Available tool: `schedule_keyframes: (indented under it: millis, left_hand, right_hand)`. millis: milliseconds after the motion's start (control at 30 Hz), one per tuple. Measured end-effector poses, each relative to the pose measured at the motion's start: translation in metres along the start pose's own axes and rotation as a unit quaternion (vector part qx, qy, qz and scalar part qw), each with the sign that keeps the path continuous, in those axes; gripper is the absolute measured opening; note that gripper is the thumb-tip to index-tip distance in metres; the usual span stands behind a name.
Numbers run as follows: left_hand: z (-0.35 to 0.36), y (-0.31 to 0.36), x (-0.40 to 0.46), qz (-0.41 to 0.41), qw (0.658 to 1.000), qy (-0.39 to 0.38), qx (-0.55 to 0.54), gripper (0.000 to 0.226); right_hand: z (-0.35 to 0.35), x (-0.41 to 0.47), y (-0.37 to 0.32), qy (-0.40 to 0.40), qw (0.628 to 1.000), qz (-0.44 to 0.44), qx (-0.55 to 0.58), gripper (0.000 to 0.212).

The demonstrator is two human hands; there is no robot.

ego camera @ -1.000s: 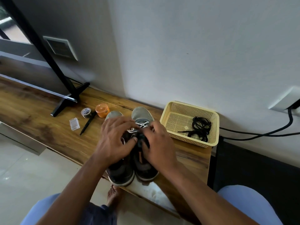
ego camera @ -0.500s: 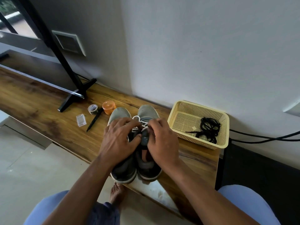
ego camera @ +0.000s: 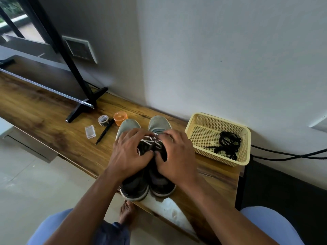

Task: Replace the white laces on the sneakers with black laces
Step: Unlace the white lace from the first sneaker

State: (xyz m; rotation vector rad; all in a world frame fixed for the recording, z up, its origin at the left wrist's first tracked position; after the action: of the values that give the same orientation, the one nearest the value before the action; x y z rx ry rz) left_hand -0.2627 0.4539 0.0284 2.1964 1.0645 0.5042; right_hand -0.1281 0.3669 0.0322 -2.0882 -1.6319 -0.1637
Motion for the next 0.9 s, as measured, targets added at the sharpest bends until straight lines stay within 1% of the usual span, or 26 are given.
schedule_keyframes:
  millis: [67,133,200,267,333,467,567,667,800,900]
  left_hand:
    - [-0.008,-0.003,-0.002,-0.014,1.000,0.008,-0.014,0.067]
    - [-0.016,-0.009,-0.004,-0.030,0.999,0.014,0.000,0.070]
    - [-0.017,-0.018,-0.006,-0.069,0.997,-0.018,0.039,0.073]
    - [-0.013,-0.026,-0.009,-0.121,0.988,-0.057,0.072,0.078]
    - [-0.010,-0.028,-0.009,-0.136,0.986,-0.058,0.077,0.077]
    - [-0.008,-0.024,-0.005,-0.106,0.991,-0.028,0.079,0.069]
    - [-0.005,-0.020,0.002,-0.083,0.995,0.009,0.049,0.067]
    - [-0.001,-0.016,0.013,-0.053,0.998,0.020,0.029,0.072]
    - [0.000,-0.013,0.035,-0.007,0.999,0.033,0.016,0.070]
    - [-0.001,-0.015,0.051,0.013,0.999,0.032,0.007,0.070]
  right_hand:
    - [0.007,-0.001,-0.004,-0.028,0.999,-0.014,-0.018,0.050]
    - [0.013,-0.001,-0.004,-0.048,0.998,-0.016,-0.029,0.047]
    - [0.015,0.000,-0.001,-0.056,0.998,-0.006,-0.035,0.040]
    - [0.013,0.000,0.001,-0.053,0.998,0.006,-0.025,0.039]
    - [0.011,-0.002,0.000,-0.052,0.998,0.006,-0.019,0.040]
    - [0.006,-0.008,-0.002,-0.053,0.998,0.000,-0.031,0.039]
    - [0.003,-0.015,-0.001,-0.055,0.998,-0.003,-0.036,0.035]
    - [0.001,-0.020,0.005,-0.053,0.998,0.001,-0.030,0.034]
    - [0.001,-0.021,0.007,-0.051,0.998,0.003,-0.020,0.034]
    - [0.003,-0.020,0.008,-0.045,0.999,0.007,-0.012,0.031]
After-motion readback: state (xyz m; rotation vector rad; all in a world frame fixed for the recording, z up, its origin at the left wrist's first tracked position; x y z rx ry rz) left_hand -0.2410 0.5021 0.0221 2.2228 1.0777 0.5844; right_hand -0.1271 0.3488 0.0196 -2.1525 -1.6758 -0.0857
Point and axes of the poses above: each hand's wrist, its own x-axis towards the middle knuckle, its own z-axis out of the palm, y = z × x, the point moved 7 cm from there along x, towards the middle knuckle, and after that the axes turned 9 degrees about -x, right-handed, at the moved point
